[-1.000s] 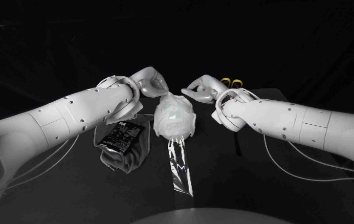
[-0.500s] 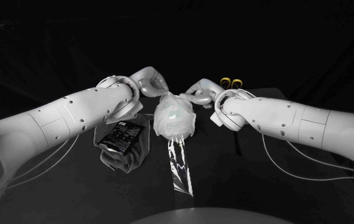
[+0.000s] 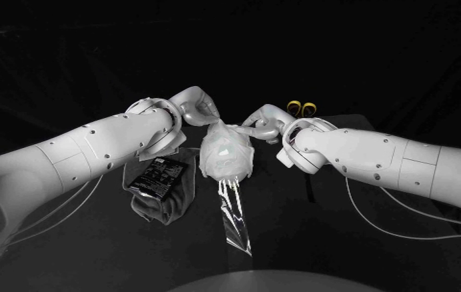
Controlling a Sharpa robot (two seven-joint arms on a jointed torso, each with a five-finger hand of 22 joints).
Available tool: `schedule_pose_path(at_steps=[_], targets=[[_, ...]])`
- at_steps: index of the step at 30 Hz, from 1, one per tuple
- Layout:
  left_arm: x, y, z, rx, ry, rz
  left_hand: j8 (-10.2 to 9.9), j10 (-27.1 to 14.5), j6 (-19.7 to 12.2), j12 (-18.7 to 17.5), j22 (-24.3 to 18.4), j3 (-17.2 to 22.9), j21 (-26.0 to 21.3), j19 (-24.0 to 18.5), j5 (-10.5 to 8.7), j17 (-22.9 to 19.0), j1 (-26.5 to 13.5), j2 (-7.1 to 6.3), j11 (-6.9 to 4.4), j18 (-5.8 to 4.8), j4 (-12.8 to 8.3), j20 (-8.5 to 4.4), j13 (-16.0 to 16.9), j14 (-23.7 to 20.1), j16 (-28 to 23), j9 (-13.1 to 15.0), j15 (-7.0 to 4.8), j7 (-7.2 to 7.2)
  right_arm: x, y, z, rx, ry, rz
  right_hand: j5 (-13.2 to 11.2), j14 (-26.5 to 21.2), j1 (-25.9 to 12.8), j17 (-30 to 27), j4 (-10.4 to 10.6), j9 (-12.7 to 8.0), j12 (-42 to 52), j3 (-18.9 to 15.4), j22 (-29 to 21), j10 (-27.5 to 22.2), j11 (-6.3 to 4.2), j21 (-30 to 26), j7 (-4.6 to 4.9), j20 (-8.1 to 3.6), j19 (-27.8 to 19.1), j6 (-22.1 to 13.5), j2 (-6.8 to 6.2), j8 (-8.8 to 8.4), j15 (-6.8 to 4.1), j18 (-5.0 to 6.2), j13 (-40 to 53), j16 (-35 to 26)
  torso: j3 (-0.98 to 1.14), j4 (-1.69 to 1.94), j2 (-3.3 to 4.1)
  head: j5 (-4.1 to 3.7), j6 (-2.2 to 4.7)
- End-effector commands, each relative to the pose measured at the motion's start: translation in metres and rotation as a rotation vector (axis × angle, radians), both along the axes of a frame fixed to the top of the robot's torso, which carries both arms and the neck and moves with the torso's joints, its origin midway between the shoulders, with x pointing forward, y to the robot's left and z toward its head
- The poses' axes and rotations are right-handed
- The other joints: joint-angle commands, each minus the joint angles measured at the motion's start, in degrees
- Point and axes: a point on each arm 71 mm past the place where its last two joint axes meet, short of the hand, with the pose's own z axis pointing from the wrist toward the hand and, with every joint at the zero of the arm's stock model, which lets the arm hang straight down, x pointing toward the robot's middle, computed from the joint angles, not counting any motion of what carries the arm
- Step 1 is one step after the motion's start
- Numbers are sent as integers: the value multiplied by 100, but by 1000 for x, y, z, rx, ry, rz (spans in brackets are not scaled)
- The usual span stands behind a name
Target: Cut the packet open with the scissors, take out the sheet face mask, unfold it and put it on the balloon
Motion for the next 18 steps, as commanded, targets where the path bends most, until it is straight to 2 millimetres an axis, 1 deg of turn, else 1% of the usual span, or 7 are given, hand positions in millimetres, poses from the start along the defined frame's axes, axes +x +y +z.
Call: schedule_pose_path(at_steps=[1, 10, 11, 12, 13, 14, 18], targets=[[0, -1, 1, -7, 2, -5, 37, 33, 19, 15, 10, -8, 37, 46, 13, 5, -47, 19, 0, 44, -40, 12, 7, 32, 24, 9, -6, 0, -2, 1, 2, 11, -21, 8, -23, 603, 153, 1510, -107, 17, 31, 8, 69, 606, -68, 30, -22, -25, 45, 100, 11, 53, -78, 41, 1507, 20, 1, -2, -2, 0, -9], [0, -1, 2, -8, 1, -6, 41, 38, 21, 16, 11, -2, 40, 50, 13, 8, -48, 24, -2, 47, -54, 11, 9, 33, 30, 10, -7, -3, -3, 0, 4, 1, -40, 14, -26, 603, 435, 1510, -346, 38, 31, 75, 99, 606, -136, 47, -95, -82, 67, 215, -25, 107, -139, 35, 1507, 20, -1, 2, 0, -12, -19], [0, -1, 2, -8, 1, -7, 41, 38, 21, 16, 11, -2, 40, 50, 13, 8, -48, 24, -2, 47, -54, 11, 9, 33, 30, 10, -7, -3, -3, 1, 4, -1, -44, 13, -27, 603, 492, 1510, -390, 43, 31, 102, 102, 606, -149, 49, -109, -89, 69, 234, -14, 118, -148, 34, 1507, 20, -1, 4, 0, -16, -21], [0, -1, 2, -9, 1, -6, 41, 38, 21, 16, 11, -2, 40, 50, 13, 8, -48, 24, -2, 47, -54, 11, 9, 33, 30, 10, -7, -3, -3, 1, 4, -3, -47, 12, -30, 603, 661, 1510, -507, 58, 31, 201, 116, 606, -182, 63, -146, -109, 81, 285, 49, 150, -176, 31, 1507, 20, -1, 5, -1, -17, -22], [0, -1, 2, -9, 1, -6, 41, 38, 21, 16, 11, -2, 40, 50, 13, 8, -48, 24, -2, 47, -54, 11, 9, 33, 30, 10, -7, -3, -3, 1, 4, -5, -53, 11, -29, 603, 668, 1510, -513, 59, 31, 205, 117, 606, -184, 64, -148, -110, 82, 287, 51, 152, -177, 31, 1507, 20, 0, 5, -1, -15, -29], [0, -1, 2, -10, 1, -6, 41, 38, 21, 16, 11, -2, 40, 50, 13, 8, -48, 24, -2, 47, -54, 11, 9, 33, 30, 10, -7, -3, -3, 1, 4, -7, -58, 9, -27, 603, 901, 1510, -690, 93, 31, 333, 144, 606, -242, 93, -214, -135, 104, 384, 114, 221, -213, 24, 1507, 20, -1, 7, 0, -17, -30], [0, -1, 2, -13, 2, -7, 41, 38, 21, 16, 11, -2, 40, 50, 13, 8, -48, 24, -2, 47, -54, 11, 9, 33, 30, 10, -7, -3, -2, 1, 5, -8, -80, -6, -28, 603, 1078, 1510, -901, 170, 31, 507, 197, 606, -276, 150, -241, -199, 151, 451, 194, 331, -268, 8, 1507, 20, 0, 6, 1, -26, -34]])
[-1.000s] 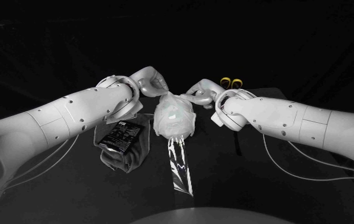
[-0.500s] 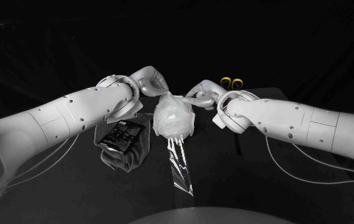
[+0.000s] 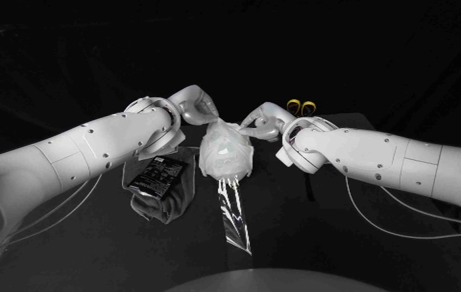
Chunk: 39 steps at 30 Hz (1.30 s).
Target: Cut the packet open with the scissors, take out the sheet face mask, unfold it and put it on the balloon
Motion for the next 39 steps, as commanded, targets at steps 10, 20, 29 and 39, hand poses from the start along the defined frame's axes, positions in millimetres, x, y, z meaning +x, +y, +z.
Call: schedule_pose_path(at_steps=[10, 20, 29, 39], targets=[[0, 0, 2, -19, 0, -2, 21, 39, 24, 17, 6, 1, 22, 32, 13, 12, -49, 27, -3, 49, -30, -11, 6, 33, 34, 8, -8, -3, 6, -6, 3, 4, -67, -67, -16, 606, 10, 1505, -242, 188, 20, 364, 244, 606, -24, 75, 2, -79, 41, 57, 141, 222, -34, -2, 1506, 24, -4, 0, -2, -3, -17], [4, 6, 2, -42, -6, 34, 23, 39, 24, 16, 7, 3, 26, 37, 14, 15, -56, 27, -2, 54, -40, -13, 7, 32, 38, 9, -7, -3, 8, -14, -2, -13, 0, -72, -16, 606, -122, 1505, -316, 256, 20, 499, 228, 606, -26, 36, -1, -83, 22, 18, 114, 287, -36, 6, 1506, 24, -1, -7, -6, 34, -22], [5, -1, -2, -51, 7, 32, 13, 9, -15, -2, 17, 10, 52, 74, 14, 33, -115, 46, 12, 67, -68, -9, 7, 31, 66, 7, -7, 18, 10, -15, -4, -34, 24, -79, -16, 606, -144, 1505, -334, 270, 20, 527, 222, 606, -28, 24, -3, -83, 15, 10, 110, 301, -37, 9, 1506, 24, -3, -7, 4, 27, -17], [7, -3, -9, -43, 41, 34, -6, -30, -75, -25, 24, 44, 71, 96, 14, 52, -130, 86, 28, 37, -129, -1, 7, 9, 93, 0, -7, 42, 11, -15, -4, -42, 21, -97, -16, 606, -191, 1505, -365, 299, 20, 589, 232, 606, -30, 29, -5, -85, 20, 1, 116, 331, -38, 7, 1506, 24, -3, -11, -2, 40, -10]])
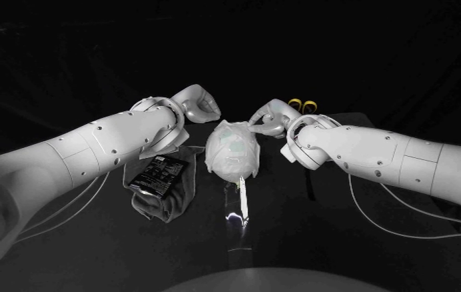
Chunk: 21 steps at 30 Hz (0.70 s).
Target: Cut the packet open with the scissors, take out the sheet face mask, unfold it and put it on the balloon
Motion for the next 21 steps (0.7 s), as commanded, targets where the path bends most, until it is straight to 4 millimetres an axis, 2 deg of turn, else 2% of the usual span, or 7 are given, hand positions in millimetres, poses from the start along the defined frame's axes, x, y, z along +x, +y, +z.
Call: schedule_pose_path(at_steps=[1, 3, 4, 6, 12, 17, 21], targets=[[0, 1, -2, -18, 28, 0, -3, -82, -48, -57, 6, 2, 26, 52, 14, 13, -103, 27, 55, 17, -8, 3, -2, -12, 28, -6, 8, 52, 0, 0, -1, -14, 11, 0, 14, 599, -25, 1505, -4, 243, 20, 20, 233, 608, -30, -13, -27, -17, -4, -14, 4, 5, -31, 48, 1506, 37, -1, -5, -3, 3, 11], [1, 4, -3, -33, 56, 13, -35, -152, -108, -101, 3, -16, 22, 46, 13, 14, -190, 34, 88, -12, 31, 6, -17, -46, 24, -17, 28, 82, 0, 0, -1, -14, 11, -1, 14, 599, -25, 1505, -4, 243, 20, 20, 233, 608, -30, -13, -27, -17, -4, -14, 4, 5, -31, 48, 1506, 37, 0, -4, -5, 1, 7], [2, 8, -5, -53, 80, 26, -223, -126, -418, -102, 1, -24, 22, 53, -4, 31, -327, 71, 113, -58, 120, 8, -15, -32, 54, -89, 37, 137, -1, 0, -1, -14, 10, -1, 13, 599, -42, 1505, -20, 254, 20, 43, 237, 608, -31, -11, -28, -18, -2, -18, 1, 17, -32, 47, 1506, 37, 4, -3, -5, 3, 10], [2, 12, -6, -80, 110, 41, -359, -133, -599, -129, 1, -42, 31, 78, 16, 48, -481, 87, 135, -104, 229, 4, -23, -31, 80, -135, 41, 170, -1, -1, -1, -14, 10, -2, 13, 599, -42, 1505, -20, 254, 20, 43, 237, 608, -31, -11, -28, -18, -2, -18, 1, 17, -32, 47, 1506, 37, 6, 6, -6, -7, 13], [1, 27, -12, -170, 228, 63, -489, -313, -723, -266, -27, -174, -10, 28, 13, 74, -909, 56, 211, -142, 574, -14, -74, -144, 104, -166, 94, 202, -2, -2, 0, -11, 2, -8, 13, 599, -52, 1505, -29, 260, 20, 56, 243, 608, -32, -4, -28, -18, 4, -21, -2, 23, -33, 46, 1506, 37, -2, 8, -3, -27, 23], [-1, 30, -17, -205, 300, 57, -565, -485, -785, -338, -82, -487, -115, -123, 14, 107, -1189, -146, 260, -75, 804, -32, -91, -351, 126, -180, 175, 219, -3, -4, 1, -8, -3, -12, 13, 599, -52, 1505, -29, 260, 20, 56, 243, 608, -32, -4, -28, -18, 4, -21, -2, 23, -33, 46, 1506, 37, -3, 15, -1, -7, 28], [-3, 29, -22, -213, 334, 49, -577, -542, -772, -339, -107, -617, -161, -182, 14, 142, -1176, -190, 270, -3, 848, -27, -82, -445, 174, -176, 197, 208, -4, -4, 1, -5, -5, -11, 13, 599, -52, 1505, -29, 260, 20, 56, 243, 608, -32, -4, -28, -18, 4, -21, -2, 23, -33, 46, 1506, 37, -5, 7, 0, 9, 29]])
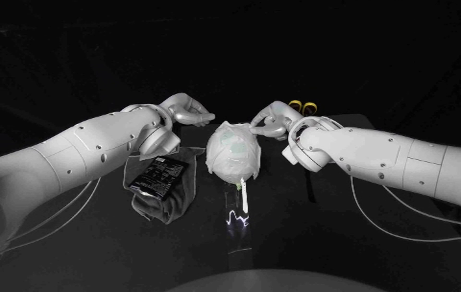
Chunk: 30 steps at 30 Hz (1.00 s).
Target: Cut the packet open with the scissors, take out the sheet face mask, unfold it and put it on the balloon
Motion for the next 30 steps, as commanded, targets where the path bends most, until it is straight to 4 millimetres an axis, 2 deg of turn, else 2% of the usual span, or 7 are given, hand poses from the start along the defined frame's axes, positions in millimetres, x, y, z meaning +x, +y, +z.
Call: schedule_pose_path(at_steps=[1, 10, 18, 22, 30], targets=[[-4, -6, -6, -60, 91, -32, -30, -60, -25, -21, -11, -63, -44, -43, 11, 15, -9, -18, -4, 82, 7, 2, 4, -65, 36, 0, 1, -9, -1, 1, 1, -4, -11, 3, 15, 600, -36, 1510, -7, 206, 21, 34, 238, 608, -32, 0, -27, -19, 4, 19, 13, 26, -34, 49, 1507, 23, -3, -4, 4, 18, 1], [-8, -13, -15, -69, 97, -42, -74, -185, -47, 3, -42, -231, -97, -98, 11, 89, 206, -60, 37, 196, -53, 22, 24, -236, 148, -9, 38, -68, -2, 2, 1, 0, -10, 7, 15, 600, -51, 1510, -20, 215, 21, 52, 242, 608, -33, 3, -28, -20, 7, 16, 8, 35, -36, 48, 1507, 23, 3, -16, 6, 22, -11], [-8, -15, -17, -70, 84, -40, -116, -257, -69, 60, -61, -308, -133, -135, 12, 147, 360, -21, 52, 219, -97, 28, 49, -341, 245, -22, 54, -74, -3, 2, 2, 1, -9, 7, 15, 600, -51, 1510, -20, 215, 21, 52, 242, 608, -33, 3, -28, -20, 7, 16, 8, 35, -36, 48, 1507, 23, 8, -13, 0, 10, -14], [-8, -15, -17, -66, 84, -45, -116, -279, -51, 79, -68, -327, -147, -151, 12, 164, 408, -6, 51, 227, -114, 27, 57, -368, 277, -21, 57, -70, -3, 1, 1, -1, -10, 4, 15, 600, -59, 1510, -26, 219, 21, 60, 242, 608, -33, 2, -28, -20, 7, 15, 5, 40, -36, 48, 1507, 23, 2, -11, 1, -13, -13], [-9, -16, -18, -63, 85, -67, -62, -348, 106, 139, -93, -355, -203, -225, 12, 212, 613, 46, 66, 253, -220, 25, 79, -455, 367, 5, 72, -156, -2, -1, 1, -4, -10, -2, 15, 600, -59, 1510, -26, 219, 21, 60, 242, 608, -33, 2, -28, -20, 7, 15, 5, 40, -36, 48, 1507, 23, 2, -4, 4, -18, -22]])
